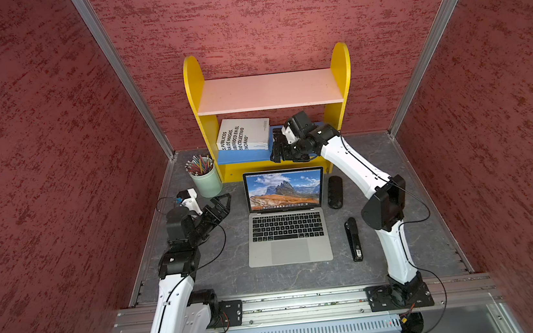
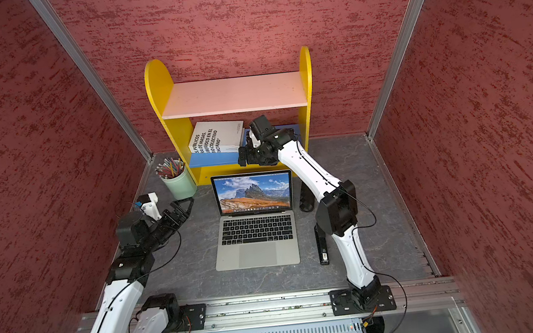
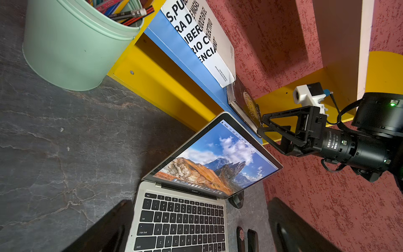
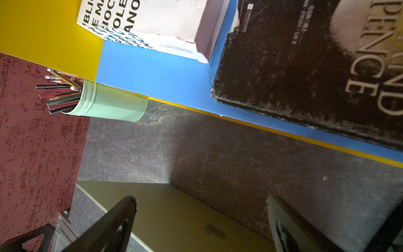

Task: Close the laptop lid and set it aside
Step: Close the lid of the laptop.

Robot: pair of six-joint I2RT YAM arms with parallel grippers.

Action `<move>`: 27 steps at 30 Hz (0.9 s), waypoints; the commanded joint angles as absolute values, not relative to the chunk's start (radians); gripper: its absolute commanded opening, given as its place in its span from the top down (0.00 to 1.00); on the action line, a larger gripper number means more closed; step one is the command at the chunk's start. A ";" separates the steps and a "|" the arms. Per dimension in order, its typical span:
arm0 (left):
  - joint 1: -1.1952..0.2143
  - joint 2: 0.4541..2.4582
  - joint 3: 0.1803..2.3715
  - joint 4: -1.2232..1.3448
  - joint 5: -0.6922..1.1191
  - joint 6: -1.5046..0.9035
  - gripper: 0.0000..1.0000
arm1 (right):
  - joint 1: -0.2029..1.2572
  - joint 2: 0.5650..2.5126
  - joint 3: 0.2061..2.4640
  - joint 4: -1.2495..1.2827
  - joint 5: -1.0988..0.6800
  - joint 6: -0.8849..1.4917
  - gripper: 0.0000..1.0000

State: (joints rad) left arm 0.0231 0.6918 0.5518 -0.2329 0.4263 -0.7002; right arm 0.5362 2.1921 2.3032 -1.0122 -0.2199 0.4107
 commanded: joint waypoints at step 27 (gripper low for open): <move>0.022 0.668 0.581 -0.252 0.416 -0.675 0.00 | 0.545 2.194 2.267 -1.057 -0.269 0.400 0.02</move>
State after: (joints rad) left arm 0.0231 0.6834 0.5518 -0.2481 0.4210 -0.6987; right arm 0.5362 2.2200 2.2890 -1.0466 -0.2470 0.4103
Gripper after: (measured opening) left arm 0.996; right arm 0.977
